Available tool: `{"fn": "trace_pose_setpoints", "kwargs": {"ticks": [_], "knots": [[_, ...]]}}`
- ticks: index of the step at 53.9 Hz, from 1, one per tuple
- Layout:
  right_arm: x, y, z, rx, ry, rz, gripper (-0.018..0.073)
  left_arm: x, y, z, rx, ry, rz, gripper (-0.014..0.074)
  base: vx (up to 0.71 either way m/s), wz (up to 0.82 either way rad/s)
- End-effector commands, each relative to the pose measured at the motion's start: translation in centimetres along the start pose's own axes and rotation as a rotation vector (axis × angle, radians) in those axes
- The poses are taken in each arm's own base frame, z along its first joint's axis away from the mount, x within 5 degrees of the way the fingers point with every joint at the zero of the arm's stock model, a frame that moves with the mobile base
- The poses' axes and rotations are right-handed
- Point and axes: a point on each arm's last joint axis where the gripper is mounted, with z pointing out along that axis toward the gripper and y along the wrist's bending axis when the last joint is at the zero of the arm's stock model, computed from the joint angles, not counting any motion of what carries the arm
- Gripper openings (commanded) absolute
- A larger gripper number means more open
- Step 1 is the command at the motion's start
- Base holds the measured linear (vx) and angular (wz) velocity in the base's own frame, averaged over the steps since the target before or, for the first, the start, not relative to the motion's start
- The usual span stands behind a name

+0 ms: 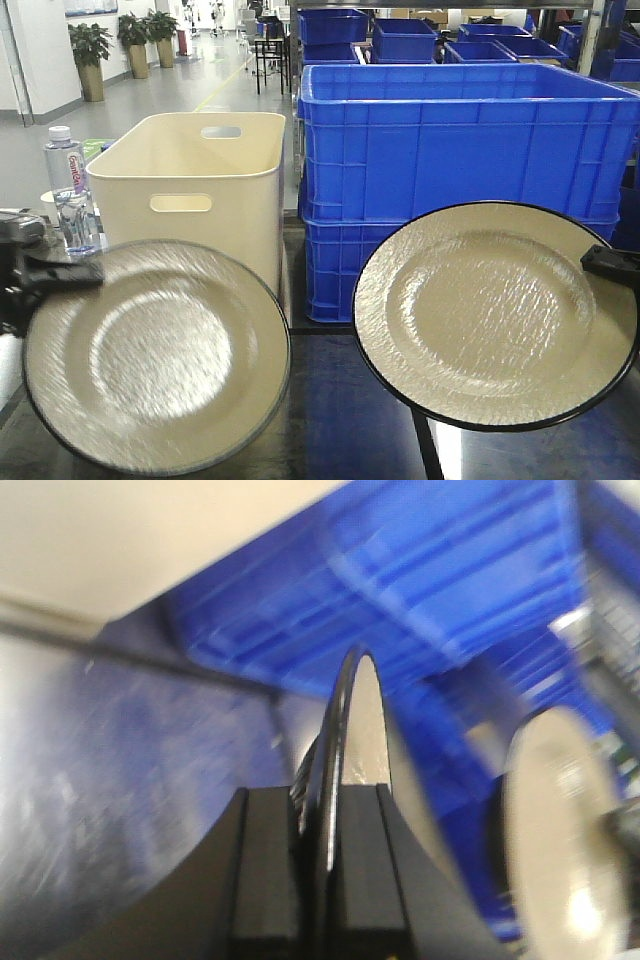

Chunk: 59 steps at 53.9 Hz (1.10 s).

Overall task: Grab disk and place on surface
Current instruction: 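Lower the left gripper's plate onto the table and release it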

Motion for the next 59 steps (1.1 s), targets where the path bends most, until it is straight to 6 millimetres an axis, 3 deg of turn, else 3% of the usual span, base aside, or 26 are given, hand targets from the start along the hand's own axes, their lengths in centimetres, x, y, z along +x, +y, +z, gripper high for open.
{"fn": "trace_pose_setpoints", "kwargs": {"ticks": [1,13,25,49,59], "knots": [[-1.3,3.3,-0.9,-0.164,-0.093,0.038,-0.0009,0.2,-2.3,1.7,0.071,-0.016,-0.032,-0.0001,0.00,0.00],[-1.5,3.6,-0.9,-0.171,-0.097,0.026,-0.0009,2.4,-1.1,6.8,0.043,0.089,-0.078,0.0001,0.00,0.00],[-1.5,3.6,-0.9,-0.171,-0.097,0.026,-0.0009,4.1,1.0,9.5,-0.020,0.172,-0.054,0.0077,0.00,0.00],[-1.5,3.6,-0.9,-0.170,-0.098,0.006,-0.0009,3.9,2.1,10.2,-0.071,0.132,0.124,0.0500,0.00,0.00],[-1.5,3.7,-0.9,-0.174,-0.094,-0.009,-0.0009,3.0,2.7,9.6,-0.117,0.081,0.178,0.0565,0.00,0.00]]}}
